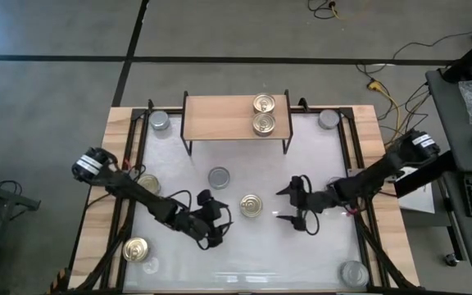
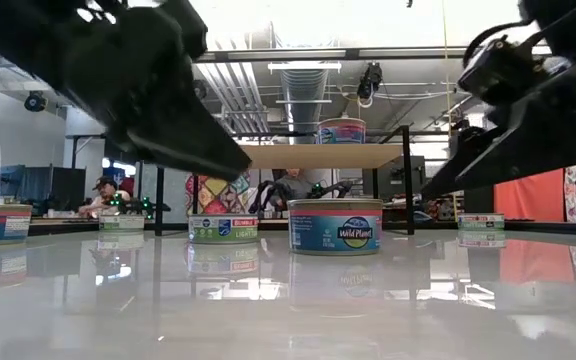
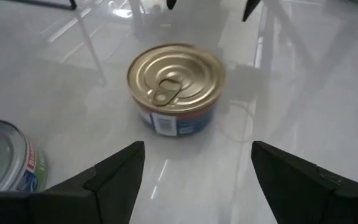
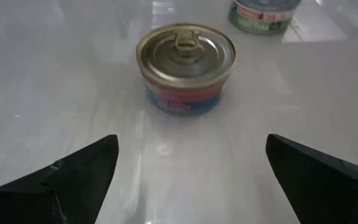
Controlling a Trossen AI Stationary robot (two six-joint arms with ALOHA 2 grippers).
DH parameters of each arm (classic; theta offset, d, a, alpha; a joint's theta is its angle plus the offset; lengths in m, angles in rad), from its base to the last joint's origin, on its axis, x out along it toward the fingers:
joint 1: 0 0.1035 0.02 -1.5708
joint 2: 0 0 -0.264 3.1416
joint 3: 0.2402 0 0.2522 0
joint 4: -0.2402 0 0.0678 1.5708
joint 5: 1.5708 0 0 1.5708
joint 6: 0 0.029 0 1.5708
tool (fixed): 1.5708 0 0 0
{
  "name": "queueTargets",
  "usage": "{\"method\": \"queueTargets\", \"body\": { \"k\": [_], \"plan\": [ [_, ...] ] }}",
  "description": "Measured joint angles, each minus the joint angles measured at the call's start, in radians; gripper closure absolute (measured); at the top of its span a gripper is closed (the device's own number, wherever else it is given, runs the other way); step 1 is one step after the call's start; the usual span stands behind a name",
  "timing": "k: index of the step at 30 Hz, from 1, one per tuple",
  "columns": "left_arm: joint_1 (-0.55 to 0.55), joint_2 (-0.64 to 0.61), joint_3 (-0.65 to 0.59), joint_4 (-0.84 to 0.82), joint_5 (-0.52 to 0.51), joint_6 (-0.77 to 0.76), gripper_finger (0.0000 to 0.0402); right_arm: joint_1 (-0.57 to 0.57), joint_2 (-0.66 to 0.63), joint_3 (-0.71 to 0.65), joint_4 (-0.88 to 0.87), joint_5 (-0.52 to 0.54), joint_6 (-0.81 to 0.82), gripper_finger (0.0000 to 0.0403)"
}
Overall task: Stack canned seafood by type on shelf
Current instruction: Stack the blue-pink tuna can on top of the other blue-pink tuna can on the shelf
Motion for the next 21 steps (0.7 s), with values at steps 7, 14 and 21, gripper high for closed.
{"method": "queueTargets", "body": {
  "k": [7, 14, 21],
  "plan": [
    [0.041, 0.082, 0.017, 0.019, 0.021, 0.005, 0.0122, -0.102, 0.189, 0.069, 0.101, -0.117, -0.107, 0.0003],
    [0.077, 0.123, 0.010, 0.011, 0.029, 0.057, 0.0140, -0.145, 0.327, 0.152, 0.127, -0.188, -0.167, 0.0003],
    [0.140, 0.117, 0.018, 0.046, 0.028, 0.131, 0.0157, -0.153, 0.390, 0.218, 0.128, -0.223, -0.207, 0.0003]
  ]
}}
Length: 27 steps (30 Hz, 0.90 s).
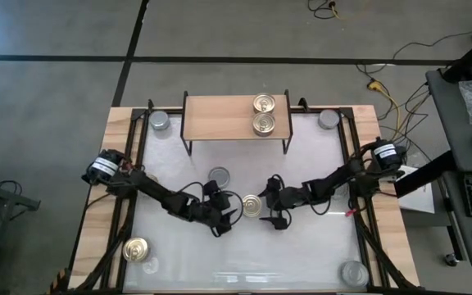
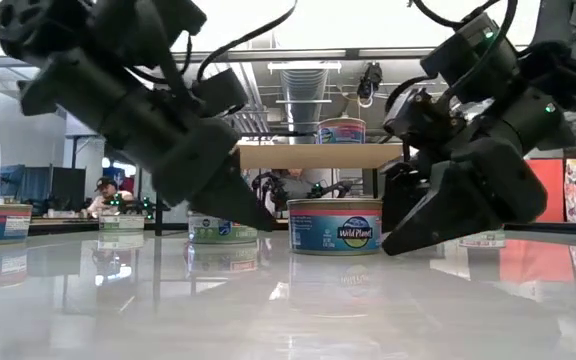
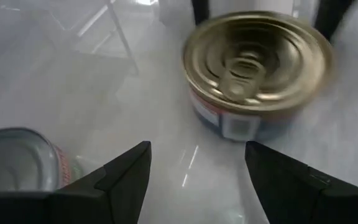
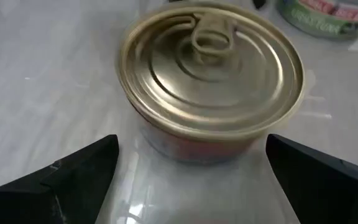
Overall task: Stack canned seafood by type on shelf
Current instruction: Stack the blue-pink tuna can on top of the other blue-pink tuna can on the shelf
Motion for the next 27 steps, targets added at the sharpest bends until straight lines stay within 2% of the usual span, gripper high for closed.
{"method": "queueTargets", "body": {
  "k": [22, 27],
  "plan": [
    [0.059, 0.005, 0.014, 0.100, -0.004, 0.068, 0.0166, -0.001, 0.002, 0.057, -0.005, 0.004, 0.027, 0.0003],
    [0.071, 0.048, 0.014, 0.165, -0.006, 0.068, 0.0166, -0.001, 0.002, 0.058, -0.024, -0.002, 0.043, 0.0003]
  ]
}}
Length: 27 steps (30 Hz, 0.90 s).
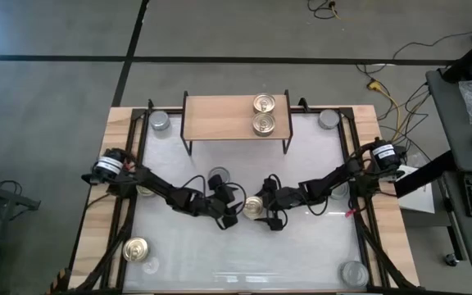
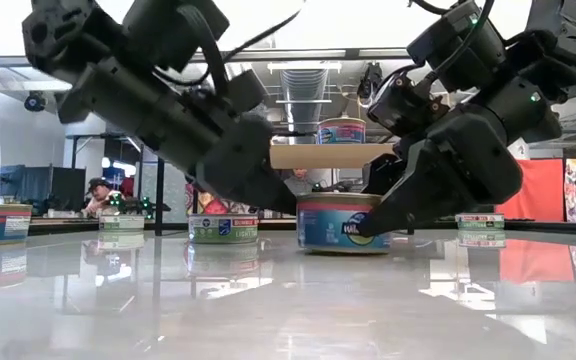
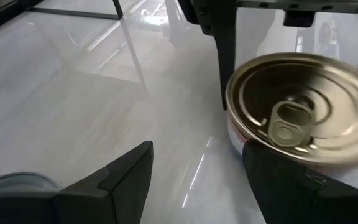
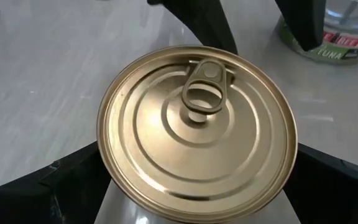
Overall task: Stack canned seafood by type on shelf
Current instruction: Stack the blue-pink tuna can on top of the other blue-pink tuna can on the shelf
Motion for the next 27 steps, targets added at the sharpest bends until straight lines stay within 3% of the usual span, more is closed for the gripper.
{"method": "queueTargets", "body": {
  "k": [11, 27],
  "plan": [
    [0.020, 0.166, 0.146, 0.003, 0.000, 0.041, 0.0166, 0.003, -0.005, 0.002, -0.052, -0.046, -0.003, 0.0002],
    [0.037, 0.151, 0.152, 0.024, -0.039, -0.013, 0.0166, 0.002, -0.028, 0.018, -0.108, -0.024, 0.004, 0.0003]
  ]
}}
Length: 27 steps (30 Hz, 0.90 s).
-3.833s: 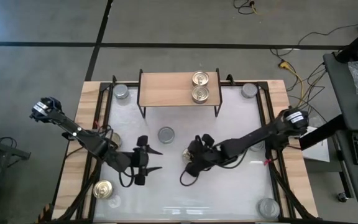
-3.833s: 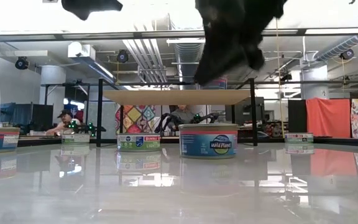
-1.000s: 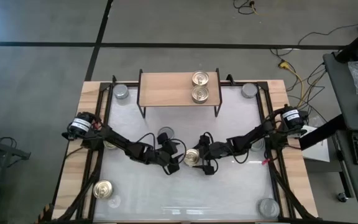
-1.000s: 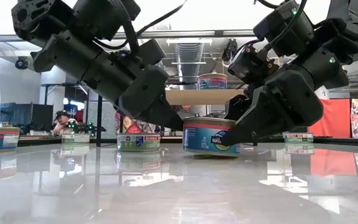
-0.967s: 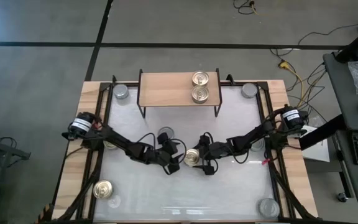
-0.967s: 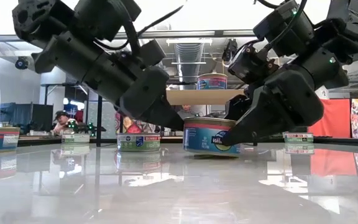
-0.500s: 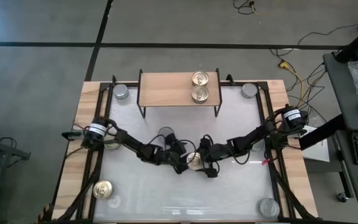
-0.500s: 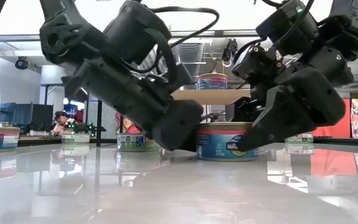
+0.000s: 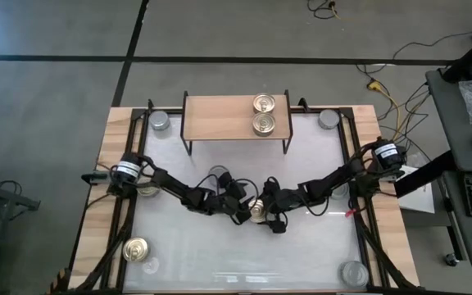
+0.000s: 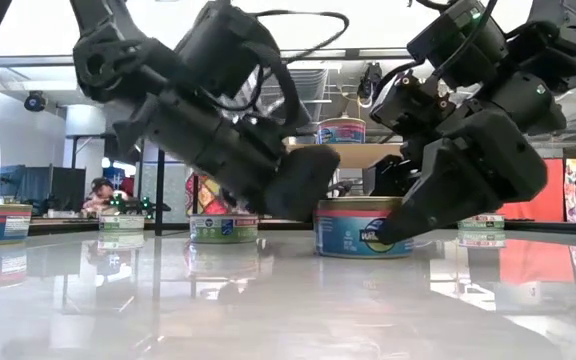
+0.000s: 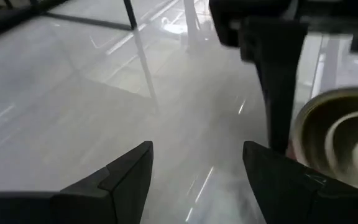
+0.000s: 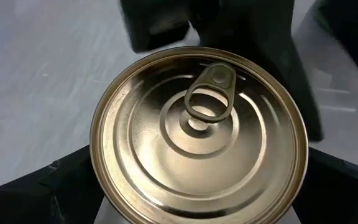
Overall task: Stack canned seafood by type on shelf
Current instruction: Stack the blue-pink tuna can on top of the other blue-pink tuna can on the shelf
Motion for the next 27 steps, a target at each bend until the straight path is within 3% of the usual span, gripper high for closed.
{"method": "queueTargets", "body": {
  "k": [5, 12, 20, 27],
  "plan": [
    [-0.005, -0.076, -0.027, -0.096, -0.007, 0.040, 0.0166, -0.001, -0.004, 0.001, -0.003, 0.022, 0.001, 0.0003],
    [-0.030, -0.281, -0.133, -0.245, -0.066, 0.023, 0.0166, 0.010, -0.026, 0.028, -0.053, 0.012, 0.010, 0.0010],
    [-0.120, -0.520, -0.327, -0.236, -0.147, -0.063, 0.0166, 0.019, -0.147, 0.134, -0.261, 0.003, -0.013, 0.0031],
    [-0.216, -0.582, -0.387, -0.234, -0.148, -0.074, 0.0166, -0.014, -0.339, 0.229, -0.439, 0.012, -0.056, 0.0032]
  ]
}}
